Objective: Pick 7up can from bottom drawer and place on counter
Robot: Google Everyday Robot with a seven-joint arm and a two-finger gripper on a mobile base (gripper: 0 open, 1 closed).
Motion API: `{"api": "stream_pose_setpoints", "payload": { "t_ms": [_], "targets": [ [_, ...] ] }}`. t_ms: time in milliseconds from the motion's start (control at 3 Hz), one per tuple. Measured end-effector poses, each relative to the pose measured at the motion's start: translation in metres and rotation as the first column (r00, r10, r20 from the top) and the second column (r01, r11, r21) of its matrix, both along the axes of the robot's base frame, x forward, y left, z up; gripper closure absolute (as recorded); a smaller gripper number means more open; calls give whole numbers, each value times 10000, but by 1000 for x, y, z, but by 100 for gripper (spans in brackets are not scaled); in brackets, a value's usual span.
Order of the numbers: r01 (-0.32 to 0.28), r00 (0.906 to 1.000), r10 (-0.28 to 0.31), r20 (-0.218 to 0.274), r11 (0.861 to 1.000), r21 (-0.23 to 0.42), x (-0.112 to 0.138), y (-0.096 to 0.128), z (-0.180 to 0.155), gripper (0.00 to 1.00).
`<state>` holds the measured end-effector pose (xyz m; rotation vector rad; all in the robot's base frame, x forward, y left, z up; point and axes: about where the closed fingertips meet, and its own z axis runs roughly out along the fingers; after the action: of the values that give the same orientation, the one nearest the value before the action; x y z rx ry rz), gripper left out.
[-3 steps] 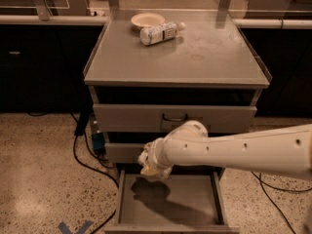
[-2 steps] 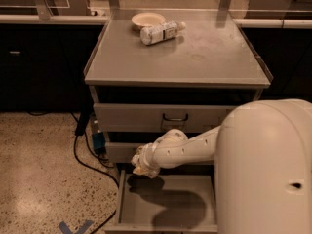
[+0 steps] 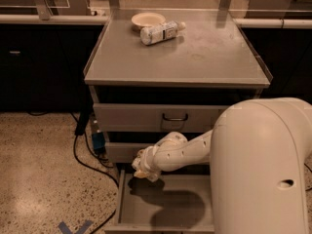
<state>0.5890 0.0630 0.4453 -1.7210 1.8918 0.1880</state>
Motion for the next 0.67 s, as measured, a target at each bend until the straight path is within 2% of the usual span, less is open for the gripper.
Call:
{"api": "stream_pose_setpoints", "payload": {
  "t_ms": [333,667],
  "targets": [
    [0,10000,0,0,10000,0,0,0,0,41],
    [-1,10000,1,-1,10000,0,0,0,0,65]
  ]
}}
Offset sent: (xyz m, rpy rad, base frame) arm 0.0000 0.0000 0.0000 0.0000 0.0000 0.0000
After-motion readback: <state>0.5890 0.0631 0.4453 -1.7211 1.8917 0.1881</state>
